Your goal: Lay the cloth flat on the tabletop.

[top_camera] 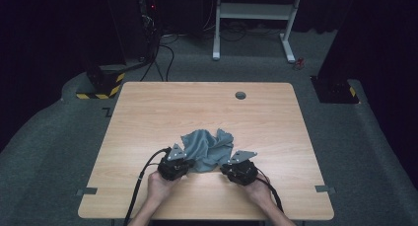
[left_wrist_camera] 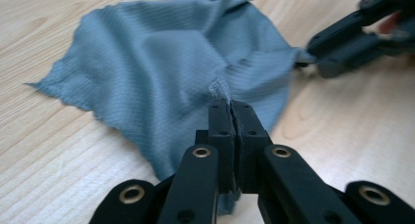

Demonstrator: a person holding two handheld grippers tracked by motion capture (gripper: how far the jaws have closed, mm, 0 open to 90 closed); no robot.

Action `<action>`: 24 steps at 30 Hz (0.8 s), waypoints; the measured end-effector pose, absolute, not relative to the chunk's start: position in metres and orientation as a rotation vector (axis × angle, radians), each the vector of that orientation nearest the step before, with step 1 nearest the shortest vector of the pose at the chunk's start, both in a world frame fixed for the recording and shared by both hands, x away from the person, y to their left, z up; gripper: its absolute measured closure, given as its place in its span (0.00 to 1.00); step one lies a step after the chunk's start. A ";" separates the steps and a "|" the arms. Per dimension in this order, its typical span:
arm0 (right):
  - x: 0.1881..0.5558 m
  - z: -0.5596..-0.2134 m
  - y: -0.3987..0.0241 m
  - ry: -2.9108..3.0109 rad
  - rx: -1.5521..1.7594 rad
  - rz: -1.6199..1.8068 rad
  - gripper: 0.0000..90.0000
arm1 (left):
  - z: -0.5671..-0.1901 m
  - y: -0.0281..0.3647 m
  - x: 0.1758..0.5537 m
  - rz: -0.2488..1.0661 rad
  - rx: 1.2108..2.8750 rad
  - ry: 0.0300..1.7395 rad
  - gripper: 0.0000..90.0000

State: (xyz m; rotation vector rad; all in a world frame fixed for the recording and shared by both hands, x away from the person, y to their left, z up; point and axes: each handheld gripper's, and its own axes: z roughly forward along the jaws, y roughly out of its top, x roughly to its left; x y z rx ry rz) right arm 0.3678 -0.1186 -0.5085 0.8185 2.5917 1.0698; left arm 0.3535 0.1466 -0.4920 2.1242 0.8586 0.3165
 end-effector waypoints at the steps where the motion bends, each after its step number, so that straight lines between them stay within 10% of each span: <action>1: 0.367 -0.508 -0.119 2.584 0.811 1.070 1.00 | -0.491 0.146 0.351 0.319 2.129 0.843 0.98; 18: 0.359 -0.504 -0.137 2.563 0.831 1.098 0.89 | -0.516 0.153 0.308 0.211 2.241 0.749 0.95; 24: 0.370 -0.506 -0.134 2.519 0.923 1.130 0.79 | -0.506 0.163 0.315 0.237 2.092 0.837 0.69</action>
